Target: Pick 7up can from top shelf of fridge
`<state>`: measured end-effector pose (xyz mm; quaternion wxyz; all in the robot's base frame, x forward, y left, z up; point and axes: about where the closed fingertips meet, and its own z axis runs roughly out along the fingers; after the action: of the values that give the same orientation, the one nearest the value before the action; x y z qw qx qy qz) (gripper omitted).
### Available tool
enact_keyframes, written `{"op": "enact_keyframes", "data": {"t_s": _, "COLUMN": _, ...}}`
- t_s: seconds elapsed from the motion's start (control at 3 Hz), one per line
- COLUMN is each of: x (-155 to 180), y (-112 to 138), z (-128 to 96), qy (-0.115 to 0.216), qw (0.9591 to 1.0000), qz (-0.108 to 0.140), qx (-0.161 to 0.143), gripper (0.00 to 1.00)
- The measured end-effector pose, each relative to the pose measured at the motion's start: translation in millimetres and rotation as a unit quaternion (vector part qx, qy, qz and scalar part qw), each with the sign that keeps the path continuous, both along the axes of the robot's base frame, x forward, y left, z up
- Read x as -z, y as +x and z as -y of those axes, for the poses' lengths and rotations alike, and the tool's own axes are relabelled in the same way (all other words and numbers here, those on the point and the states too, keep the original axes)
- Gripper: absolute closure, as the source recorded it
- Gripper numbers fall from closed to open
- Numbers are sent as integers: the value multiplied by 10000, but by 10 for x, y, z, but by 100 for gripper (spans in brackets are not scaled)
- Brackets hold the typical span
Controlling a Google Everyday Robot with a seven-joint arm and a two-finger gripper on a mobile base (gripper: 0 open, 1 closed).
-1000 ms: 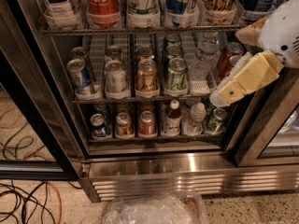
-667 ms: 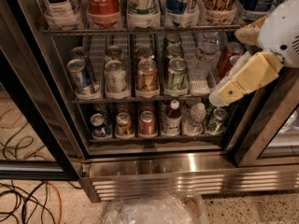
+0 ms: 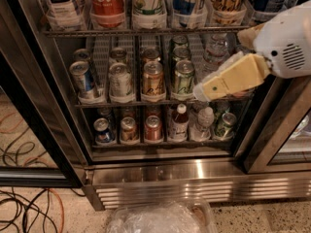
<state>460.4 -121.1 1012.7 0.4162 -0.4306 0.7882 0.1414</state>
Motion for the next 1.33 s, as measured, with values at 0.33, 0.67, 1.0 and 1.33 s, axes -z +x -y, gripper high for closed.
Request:
{"op": "enact_keyframes", "data": {"t_s": 0.33, "x": 38, "y": 82, "z": -238, "qy": 680, "qw": 9970, "qz": 176, "qx": 331, "gripper": 0}}
{"op": "enact_keyframes", "data": {"t_s": 0.67, "x": 20, "y": 218, "z": -470, "qy": 1193, "qw": 9897, "qz": 440, "qx": 663, "gripper": 0}}
{"op": "enact_keyframes", "data": {"t_s": 1.0, "x": 38, "y": 378, "z": -703, "qy": 1669, "qw": 9791, "qz": 645, "qx": 972, "gripper": 0}}
{"op": "enact_keyframes", "data": {"t_s": 1.33, "x": -70, "y": 464, "z": -680, "qy": 1757, "qw": 9740, "qz": 847, "qx": 1155, "gripper": 0}}
